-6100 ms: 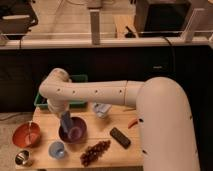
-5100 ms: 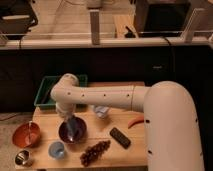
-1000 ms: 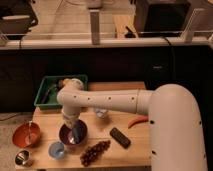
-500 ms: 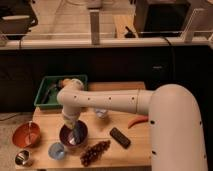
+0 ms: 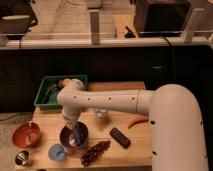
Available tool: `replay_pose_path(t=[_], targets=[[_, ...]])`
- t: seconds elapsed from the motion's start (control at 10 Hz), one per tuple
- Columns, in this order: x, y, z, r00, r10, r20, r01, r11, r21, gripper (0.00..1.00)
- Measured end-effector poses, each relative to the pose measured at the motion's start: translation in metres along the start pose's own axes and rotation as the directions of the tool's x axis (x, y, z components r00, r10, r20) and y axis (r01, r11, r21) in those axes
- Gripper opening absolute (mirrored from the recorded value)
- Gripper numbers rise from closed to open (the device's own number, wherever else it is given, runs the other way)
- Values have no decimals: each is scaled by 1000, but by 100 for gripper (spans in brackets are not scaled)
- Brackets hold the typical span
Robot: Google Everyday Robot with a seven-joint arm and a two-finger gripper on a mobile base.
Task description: Wipe purple bowl with sponge
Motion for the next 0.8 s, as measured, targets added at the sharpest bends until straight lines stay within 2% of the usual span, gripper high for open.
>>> replay_pose_path(t=[0.3, 0.8], targets=[[17, -5, -27, 998, -39, -47, 37, 998, -57, 0], [31, -10, -26, 990, -105, -99, 98, 993, -73, 0]])
